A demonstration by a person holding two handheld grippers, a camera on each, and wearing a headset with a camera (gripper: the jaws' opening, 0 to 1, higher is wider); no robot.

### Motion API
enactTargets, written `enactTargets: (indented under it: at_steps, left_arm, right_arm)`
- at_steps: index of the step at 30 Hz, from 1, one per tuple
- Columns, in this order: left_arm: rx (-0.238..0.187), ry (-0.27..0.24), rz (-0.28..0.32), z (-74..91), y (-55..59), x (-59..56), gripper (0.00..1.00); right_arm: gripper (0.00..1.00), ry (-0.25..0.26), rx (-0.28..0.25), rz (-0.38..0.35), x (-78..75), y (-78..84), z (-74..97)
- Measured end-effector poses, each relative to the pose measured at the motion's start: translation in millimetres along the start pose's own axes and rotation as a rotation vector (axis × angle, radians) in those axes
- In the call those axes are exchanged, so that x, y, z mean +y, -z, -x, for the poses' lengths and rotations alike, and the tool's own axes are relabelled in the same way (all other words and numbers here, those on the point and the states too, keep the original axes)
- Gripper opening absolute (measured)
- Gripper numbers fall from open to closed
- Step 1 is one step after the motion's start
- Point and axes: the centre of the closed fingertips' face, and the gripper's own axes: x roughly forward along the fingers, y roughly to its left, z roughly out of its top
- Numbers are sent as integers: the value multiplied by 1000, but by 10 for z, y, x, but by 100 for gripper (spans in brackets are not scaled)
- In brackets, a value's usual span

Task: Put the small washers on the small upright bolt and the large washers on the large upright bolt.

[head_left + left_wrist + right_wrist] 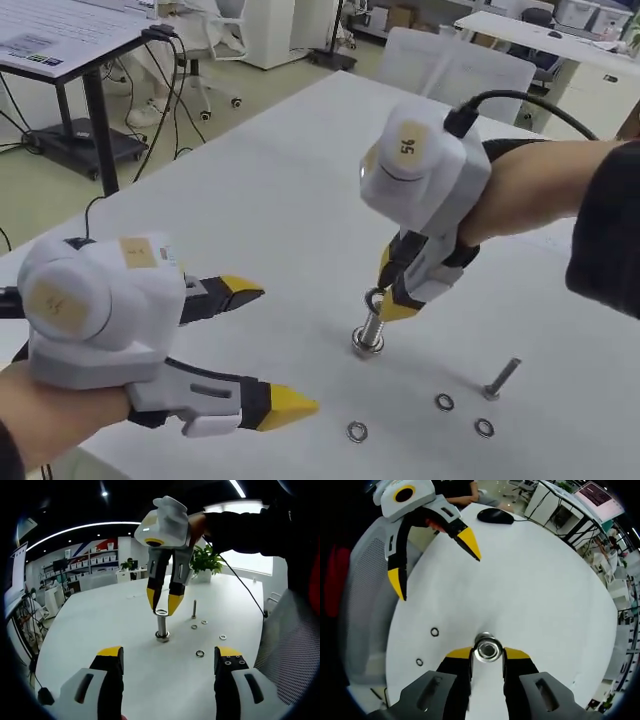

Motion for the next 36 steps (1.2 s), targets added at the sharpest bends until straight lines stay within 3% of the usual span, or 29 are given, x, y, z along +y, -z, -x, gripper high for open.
enactTargets:
  at_steps: [24, 36]
  left_arm:
    - [3, 1, 10, -9, 28, 26, 73]
    - [7, 0, 14, -9, 58, 43, 72]
  right_arm:
    - [24, -32, 29, -2, -10, 66, -180]
    - [24, -55, 43, -16, -42, 124, -375]
